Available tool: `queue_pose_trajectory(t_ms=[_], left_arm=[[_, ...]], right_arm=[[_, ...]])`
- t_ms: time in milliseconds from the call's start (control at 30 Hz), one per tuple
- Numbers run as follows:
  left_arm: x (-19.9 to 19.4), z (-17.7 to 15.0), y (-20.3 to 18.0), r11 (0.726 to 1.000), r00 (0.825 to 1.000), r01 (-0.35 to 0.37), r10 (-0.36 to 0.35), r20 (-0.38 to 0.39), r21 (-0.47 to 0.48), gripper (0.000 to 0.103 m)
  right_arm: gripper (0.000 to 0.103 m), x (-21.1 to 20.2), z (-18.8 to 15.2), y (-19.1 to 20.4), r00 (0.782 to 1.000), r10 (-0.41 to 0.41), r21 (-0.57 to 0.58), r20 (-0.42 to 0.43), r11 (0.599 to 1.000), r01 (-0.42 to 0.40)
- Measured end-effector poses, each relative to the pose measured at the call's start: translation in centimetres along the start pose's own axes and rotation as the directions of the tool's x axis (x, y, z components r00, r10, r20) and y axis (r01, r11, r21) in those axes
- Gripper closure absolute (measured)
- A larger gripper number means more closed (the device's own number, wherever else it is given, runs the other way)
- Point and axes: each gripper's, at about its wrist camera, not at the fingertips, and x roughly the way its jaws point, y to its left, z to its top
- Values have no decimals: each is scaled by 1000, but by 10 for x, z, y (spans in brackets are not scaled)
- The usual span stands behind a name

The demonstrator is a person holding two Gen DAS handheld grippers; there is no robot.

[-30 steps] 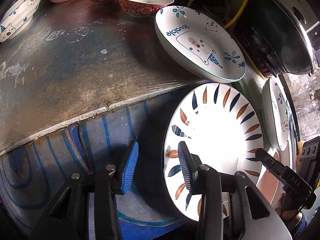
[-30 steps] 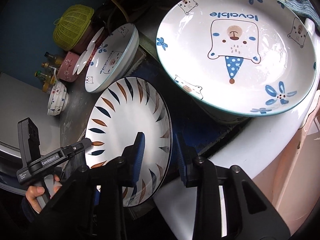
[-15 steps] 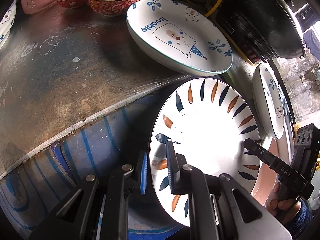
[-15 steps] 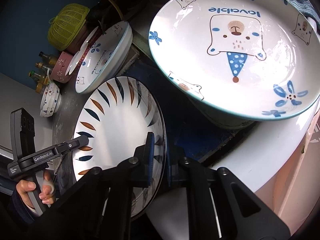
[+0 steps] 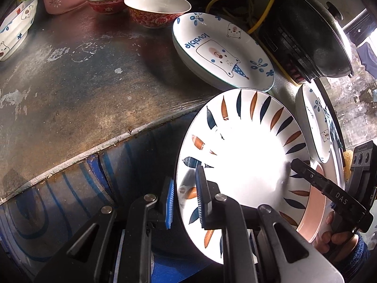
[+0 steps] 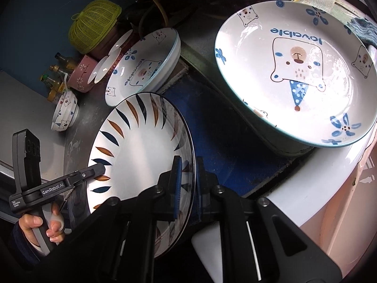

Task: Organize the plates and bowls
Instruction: 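Lift the leaf-pattern plate with the left gripper away from the sink, then carry the leaf-pattern plate with the left gripper toward the counter by the fridge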

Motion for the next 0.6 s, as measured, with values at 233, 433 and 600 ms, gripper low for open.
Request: queue_pose_trajectory(t_ms=[233, 433, 600], left_arm=[[-23, -6, 27, 999, 999, -15, 16, 41, -45, 88], [-46, -13, 61, 995, 996, -34, 42, 79, -98, 88], [-64, -21, 93, 987, 992, -51, 67, 106, -150, 88]], right_arm=[[91, 4, 1, 29, 1000, 25, -63, -8, 998, -26], [91, 14, -1, 63, 998, 48, -129, -28, 990, -51], [91, 28, -5, 97, 996, 67, -184, -55, 980, -76]])
